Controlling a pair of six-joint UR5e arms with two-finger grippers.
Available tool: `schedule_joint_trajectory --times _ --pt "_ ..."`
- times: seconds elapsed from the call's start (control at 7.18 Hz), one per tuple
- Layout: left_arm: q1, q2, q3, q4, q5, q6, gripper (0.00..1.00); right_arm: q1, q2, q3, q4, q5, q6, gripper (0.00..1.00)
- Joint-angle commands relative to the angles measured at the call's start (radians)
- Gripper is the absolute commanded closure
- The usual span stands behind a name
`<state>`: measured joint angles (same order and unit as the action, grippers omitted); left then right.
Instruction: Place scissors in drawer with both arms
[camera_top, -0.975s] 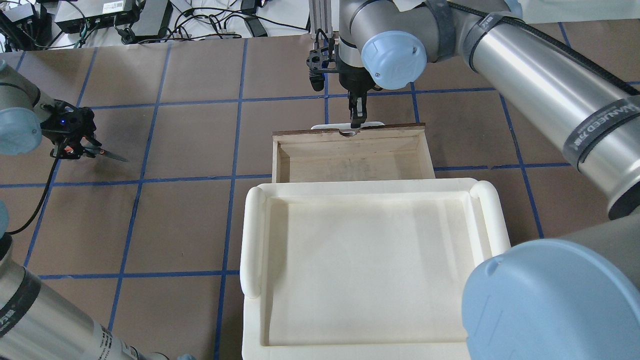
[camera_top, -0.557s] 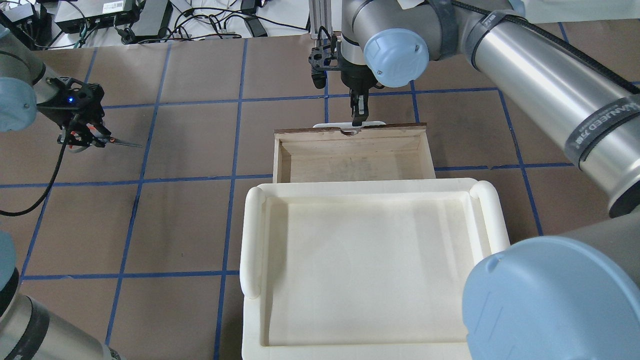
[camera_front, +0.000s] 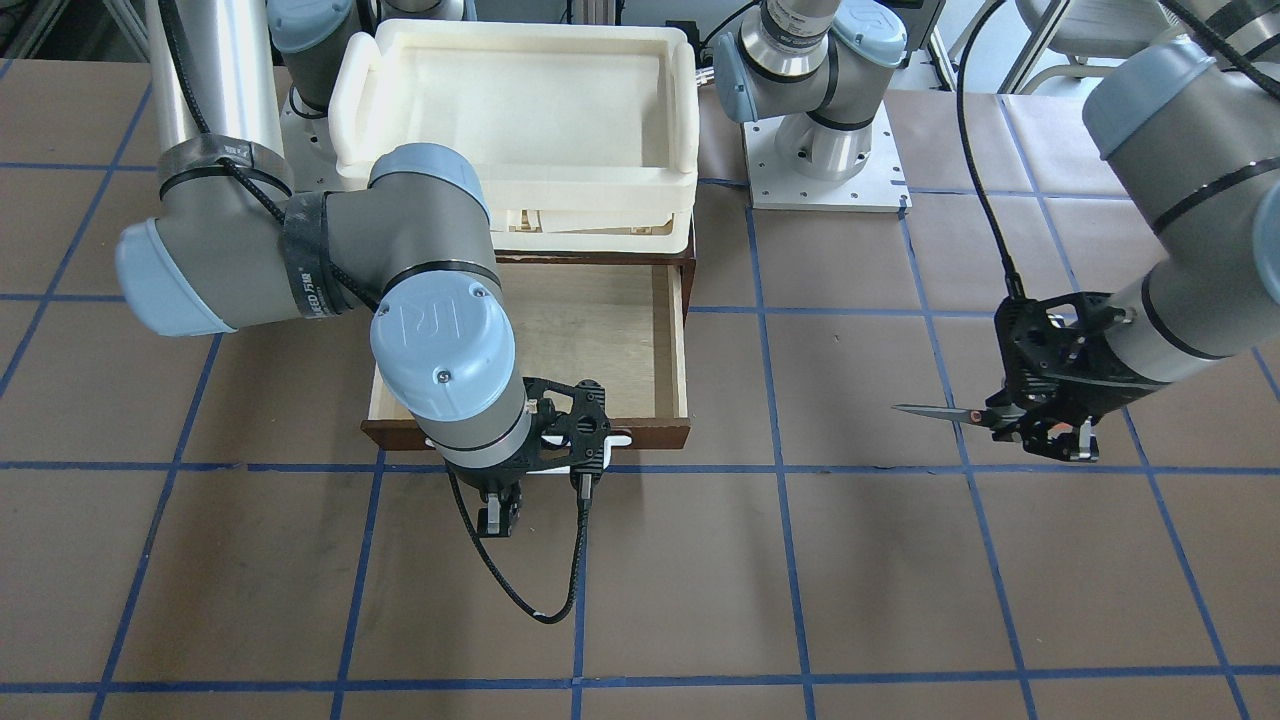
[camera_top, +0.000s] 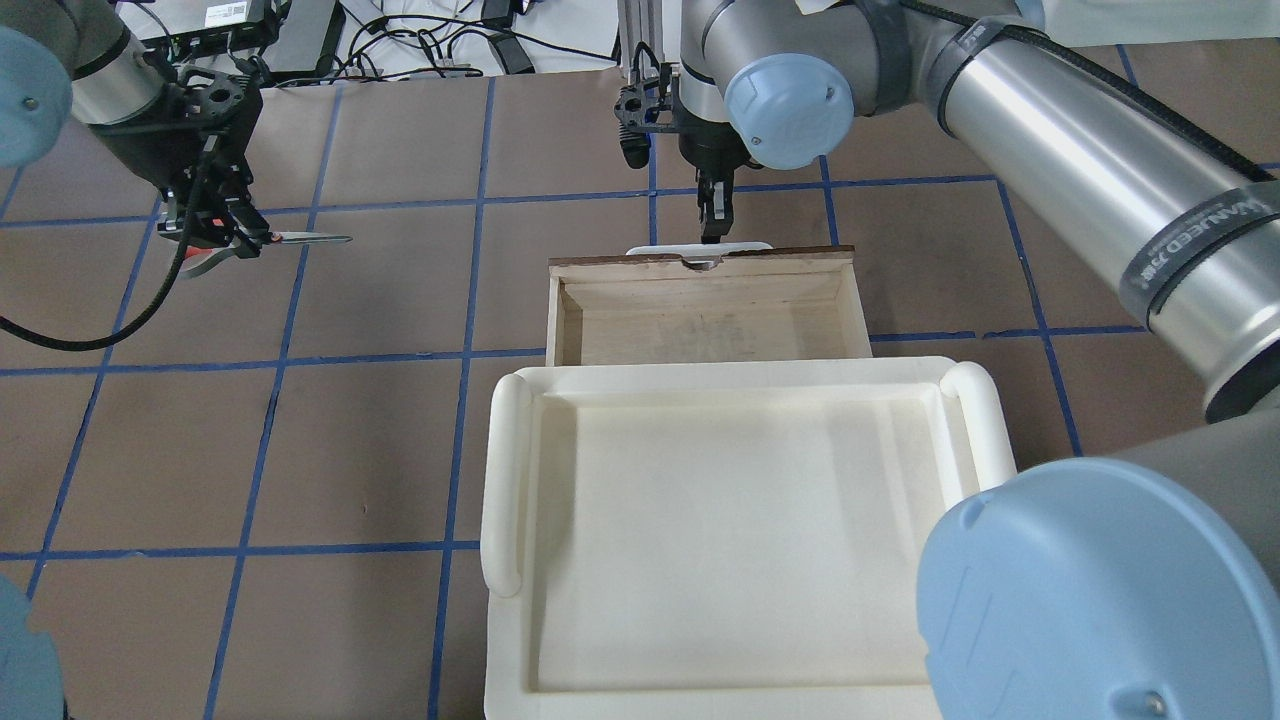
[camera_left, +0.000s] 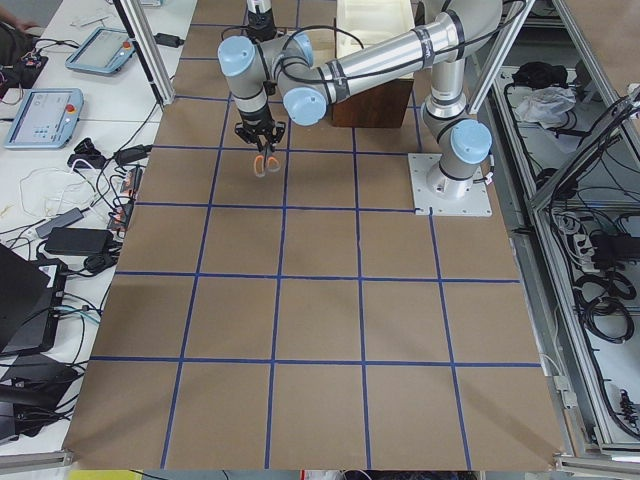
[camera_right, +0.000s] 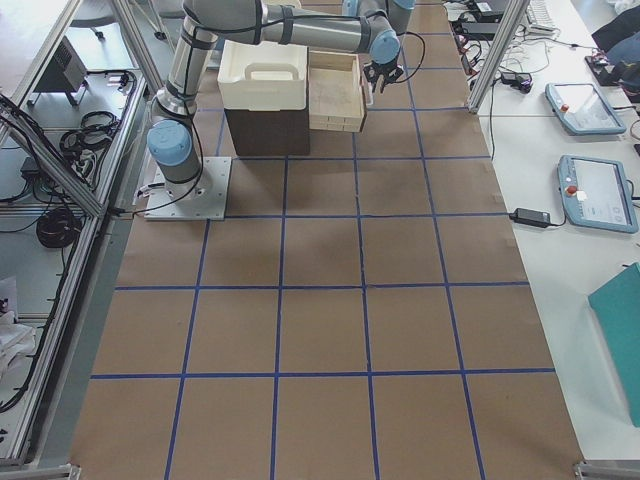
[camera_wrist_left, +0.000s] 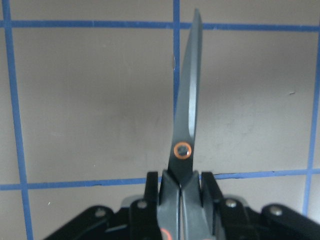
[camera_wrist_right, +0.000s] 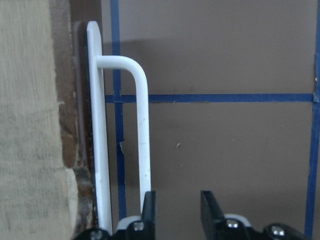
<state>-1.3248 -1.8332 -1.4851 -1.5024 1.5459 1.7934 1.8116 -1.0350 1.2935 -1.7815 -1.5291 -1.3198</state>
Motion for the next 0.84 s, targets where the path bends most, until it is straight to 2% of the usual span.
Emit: schedule_joint_trajectory --times 0.0,0.28,0.42,0.7 --pt "-0.134 0.057 0.003 -0.044 -0.001 -0.181 0.92 -0.011 -0.09 -0.005 0.032 -0.006 0.095 0.0" --pt "-0.165 0.063 -0.001 -0.05 -0.003 -0.239 0.92 -0.081 -0.24 0.003 0.166 -0.003 0.175 0.0" --pt "-0.166 0.063 -0.003 -0.048 -0.004 -0.243 0.92 -0.124 -0.305 0.009 0.212 -0.002 0.289 0.0" --pt "-0.2 0.057 -0.004 -0.047 -0.006 -0.308 0.92 -0.164 -0.394 0.023 0.261 -0.019 0.649 0.0"
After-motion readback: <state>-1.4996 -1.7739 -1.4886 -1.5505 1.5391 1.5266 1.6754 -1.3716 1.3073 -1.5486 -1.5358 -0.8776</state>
